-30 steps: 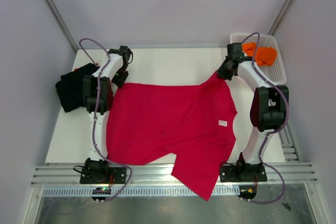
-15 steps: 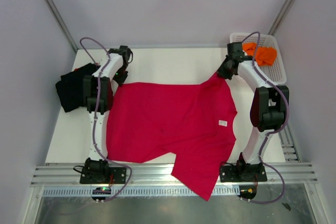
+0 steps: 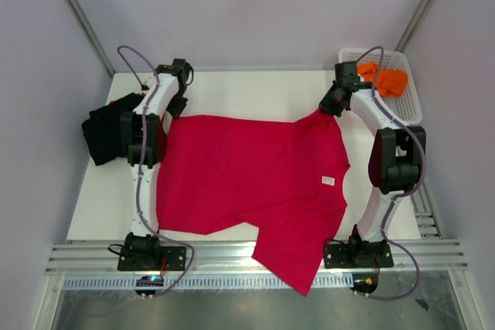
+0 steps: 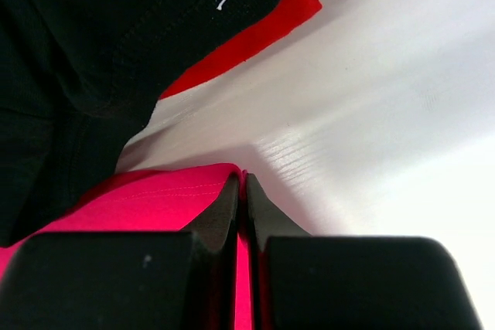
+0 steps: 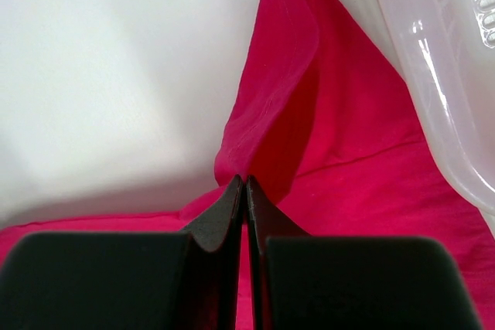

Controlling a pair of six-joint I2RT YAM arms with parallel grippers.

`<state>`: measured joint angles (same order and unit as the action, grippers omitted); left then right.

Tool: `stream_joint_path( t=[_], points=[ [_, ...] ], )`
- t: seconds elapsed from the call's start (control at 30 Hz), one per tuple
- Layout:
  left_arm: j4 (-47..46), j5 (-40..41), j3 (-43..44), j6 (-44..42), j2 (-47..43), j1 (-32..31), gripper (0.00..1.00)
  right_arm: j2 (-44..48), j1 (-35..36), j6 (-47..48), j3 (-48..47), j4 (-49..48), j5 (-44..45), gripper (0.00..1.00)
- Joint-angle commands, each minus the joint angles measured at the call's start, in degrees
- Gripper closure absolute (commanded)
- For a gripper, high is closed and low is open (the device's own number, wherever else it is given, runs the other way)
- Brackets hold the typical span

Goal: Fold and stack the t-shirts
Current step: Grap the side of the flattened tshirt furthest away from the robot with both arms, then fold the flattened tshirt in 1/3 of the way

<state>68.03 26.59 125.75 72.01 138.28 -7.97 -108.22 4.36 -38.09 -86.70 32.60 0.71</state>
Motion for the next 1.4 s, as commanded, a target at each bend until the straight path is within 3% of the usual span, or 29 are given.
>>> stream_joint_path(
  t=[0.0, 0.67, 1.37],
  points=[
    [0.61, 1.89, 1.16, -4.24, -5.82, 0.58, 1.00, 2.23, -0.40, -0.76, -1.81, -1.93, 0.17, 0.93],
    [1.32, 1.89, -6.57, -12.15, -21.11, 0.58, 1.00, 12.24, -0.41, 2.84, 3.89, -7.54, -2.90, 0.93],
    [1.75, -0.13, -18.52, -13.91, -25.34, -0.21, 1.00, 21.91, -0.41, 5.21, 17.35, -9.66, -6.60, 0.94]
  ],
)
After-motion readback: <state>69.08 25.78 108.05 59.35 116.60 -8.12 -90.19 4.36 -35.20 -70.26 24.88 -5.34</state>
